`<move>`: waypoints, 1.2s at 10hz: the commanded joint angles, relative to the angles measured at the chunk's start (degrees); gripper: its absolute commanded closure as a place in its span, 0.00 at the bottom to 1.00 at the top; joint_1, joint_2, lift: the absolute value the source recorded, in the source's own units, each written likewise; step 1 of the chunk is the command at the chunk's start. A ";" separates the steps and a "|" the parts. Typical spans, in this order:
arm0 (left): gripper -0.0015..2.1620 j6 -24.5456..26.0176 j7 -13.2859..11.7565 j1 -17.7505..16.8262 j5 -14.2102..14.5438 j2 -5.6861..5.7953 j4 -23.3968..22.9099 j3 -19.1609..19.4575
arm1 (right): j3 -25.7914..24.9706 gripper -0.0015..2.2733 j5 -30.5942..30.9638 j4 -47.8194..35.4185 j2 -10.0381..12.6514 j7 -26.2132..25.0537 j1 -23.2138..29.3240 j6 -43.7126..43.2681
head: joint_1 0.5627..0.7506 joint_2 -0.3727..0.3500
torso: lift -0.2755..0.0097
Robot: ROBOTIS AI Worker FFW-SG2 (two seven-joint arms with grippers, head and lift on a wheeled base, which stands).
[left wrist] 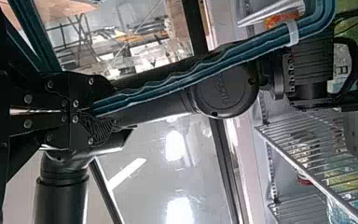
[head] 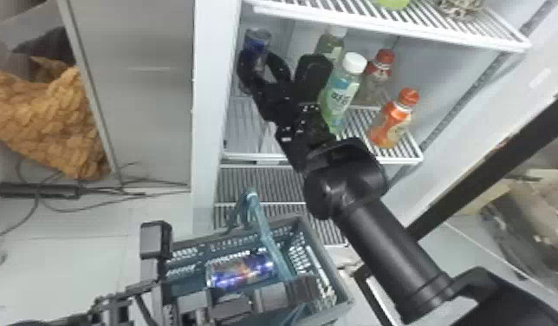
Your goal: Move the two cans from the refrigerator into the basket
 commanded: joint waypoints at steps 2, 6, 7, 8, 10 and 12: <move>0.55 0.07 0.00 -0.40 0.13 0.09 0.11 -0.21 | 0.89 0.37 -1.59 0.74 -0.18 0.07 -1.44 0.51 | 0.70 0.16 | 0.00; 0.55 -0.35 -0.09 0.31 0.47 0.35 0.11 0.24 | -0.60 0.39 -1.36 -4.60 -0.61 0.07 2.49 -1.18 | 0.70 0.17 | 0.00; 0.55 -0.63 -0.09 0.59 0.59 0.35 0.11 0.36 | -2.20 0.39 -0.56 -7.83 -0.97 0.07 4.74 -1.18 | 0.70 0.17 | 0.00; 0.55 -0.63 -0.09 0.87 0.70 0.35 0.11 0.47 | -2.65 0.39 -0.33 -11.07 -1.58 0.51 6.57 -0.89 | 0.70 0.16 | 0.00; 0.55 -0.63 -0.09 1.01 0.82 0.44 0.11 0.70 | -6.54 0.39 1.50 -20.07 -2.28 1.56 12.62 3.47 | 0.70 0.16 | 0.00; 0.55 -0.77 -0.18 1.29 0.82 0.44 0.11 0.81 | -10.65 0.39 1.61 -28.22 -2.90 2.18 19.65 7.26 | 0.70 0.13 | 0.00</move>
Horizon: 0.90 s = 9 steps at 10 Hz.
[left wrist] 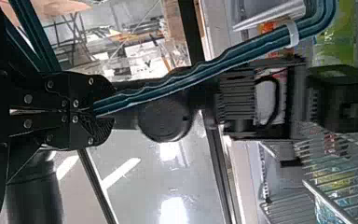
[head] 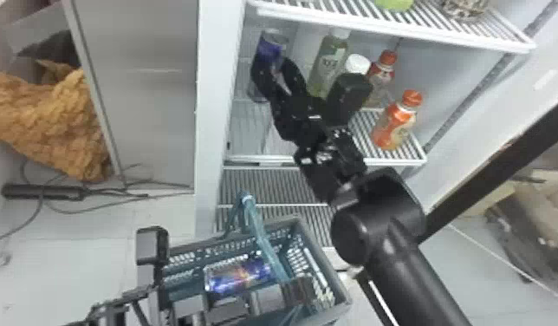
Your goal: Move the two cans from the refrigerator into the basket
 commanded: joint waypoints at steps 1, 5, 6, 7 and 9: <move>0.55 -0.02 -0.01 0.12 0.00 -0.07 0.00 0.01 | -3.92 0.39 0.05 -7.19 -0.34 0.58 5.53 3.41 | 0.70 0.11 | 0.00; 0.55 -0.02 -0.10 0.26 -0.12 -0.07 0.00 0.12 | -7.46 0.39 0.74 -21.25 -1.58 1.37 16.07 7.48 | 0.70 0.05 | 0.00; 0.55 -0.02 -0.10 0.40 -0.12 -0.07 0.00 0.12 | -9.06 0.39 0.85 -24.63 -1.58 1.81 18.46 9.45 | 0.70 0.05 | 0.00; 0.55 -0.02 -0.10 0.40 -0.12 -0.07 0.00 0.24 | -10.66 0.39 0.74 -28.43 -1.58 2.08 21.28 10.86 | 0.70 0.04 | 0.00; 0.55 -0.02 -0.10 0.68 -0.12 -0.25 0.00 0.46 | -13.63 0.39 0.28 -36.30 -1.14 2.51 27.32 14.52 | 0.70 0.03 | 0.00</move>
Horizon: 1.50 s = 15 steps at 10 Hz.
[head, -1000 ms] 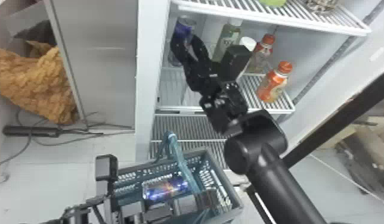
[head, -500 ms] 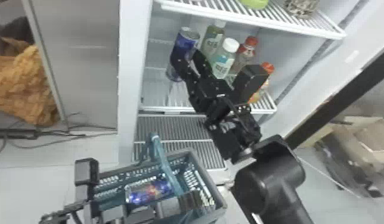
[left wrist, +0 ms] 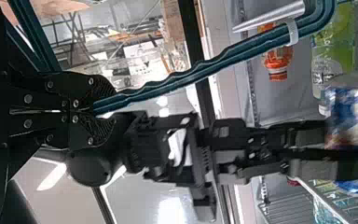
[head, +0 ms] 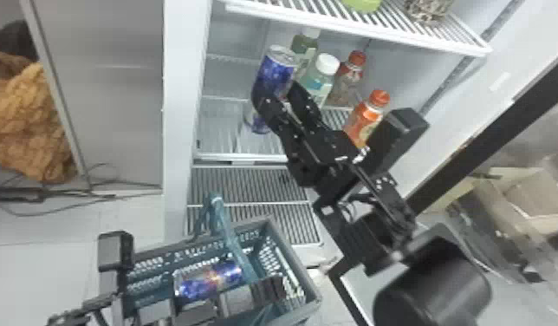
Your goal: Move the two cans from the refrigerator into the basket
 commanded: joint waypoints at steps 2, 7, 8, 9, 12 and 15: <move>0.55 0.00 0.00 0.07 -0.11 -0.06 0.00 0.07 | -2.60 0.39 -1.36 -7.12 0.58 0.93 6.53 3.35 | 0.70 0.03 | 0.00; 0.55 0.00 -0.09 0.35 -0.11 -0.15 0.00 0.18 | -5.91 0.39 -3.65 -16.55 3.04 1.63 17.78 7.29 | 0.70 0.03 | 0.00; 0.55 0.00 -0.09 0.35 -0.11 -0.15 0.00 0.30 | -6.71 0.39 -3.65 -18.23 3.39 1.63 19.47 8.27 | 0.70 0.03 | 0.00; 0.55 0.00 -0.17 0.35 -0.11 -0.15 0.00 0.30 | -7.74 0.39 -3.65 -19.36 3.74 1.63 21.02 8.56 | 0.70 0.03 | 0.00; 0.55 0.00 -0.26 0.49 -0.23 -0.15 0.00 0.30 | -10.25 0.39 -3.65 -23.30 4.01 1.63 26.22 12.49 | 0.70 0.03 | 0.00; 0.55 0.00 -0.26 0.63 -0.23 -0.15 -0.14 0.41 | -12.20 0.39 -3.53 -24.70 4.71 1.63 29.03 15.02 | 0.70 0.03 | 0.00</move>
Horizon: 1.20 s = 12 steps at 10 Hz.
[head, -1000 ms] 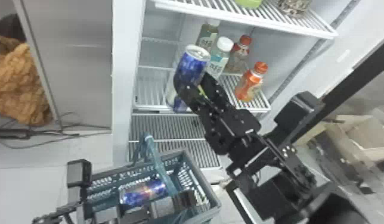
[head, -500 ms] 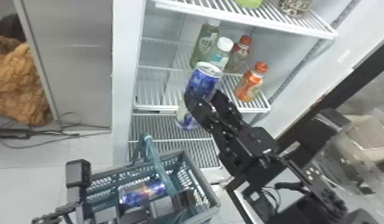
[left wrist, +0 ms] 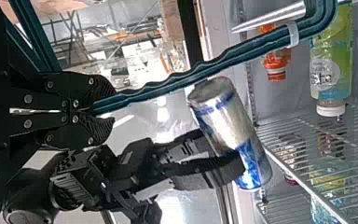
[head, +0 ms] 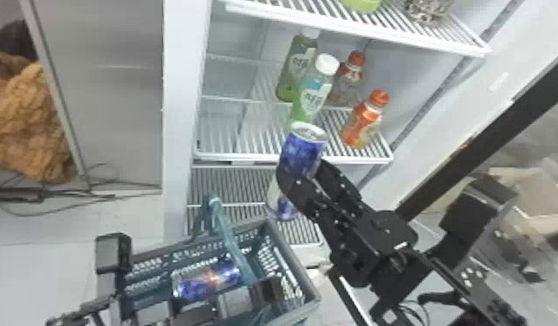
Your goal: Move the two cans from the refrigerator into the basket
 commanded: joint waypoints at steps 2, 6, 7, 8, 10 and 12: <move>0.55 -0.11 0.00 0.23 0.00 0.00 0.00 0.03 | -0.94 0.39 0.11 -1.00 0.59 0.01 2.25 2.30 | 0.70 0.03 | 0.00; 0.55 -0.11 0.00 0.37 0.00 0.09 -0.14 0.15 | -2.65 0.39 0.57 -2.54 1.82 0.01 5.76 7.50 | 0.70 0.03 | 0.00; 0.55 -0.11 0.00 0.37 -0.11 0.09 -0.14 0.15 | -3.56 0.39 0.45 -2.40 2.35 0.09 5.76 9.47 | 0.70 0.03 | 0.00; 0.55 -0.11 0.00 0.37 -0.11 0.09 -0.14 0.15 | -4.02 0.39 0.45 -1.70 2.70 0.01 5.76 11.44 | 0.70 0.03 | 0.00; 0.55 -0.11 0.00 0.37 -0.11 0.09 -0.14 0.03 | -4.02 0.39 0.45 1.67 2.97 1.15 3.94 14.11 | 0.70 0.03 | 0.00; 0.55 -0.11 0.00 0.37 -0.11 0.00 -0.14 0.03 | -3.22 0.39 0.45 4.06 3.05 1.59 2.11 14.11 | 0.70 0.03 | 0.00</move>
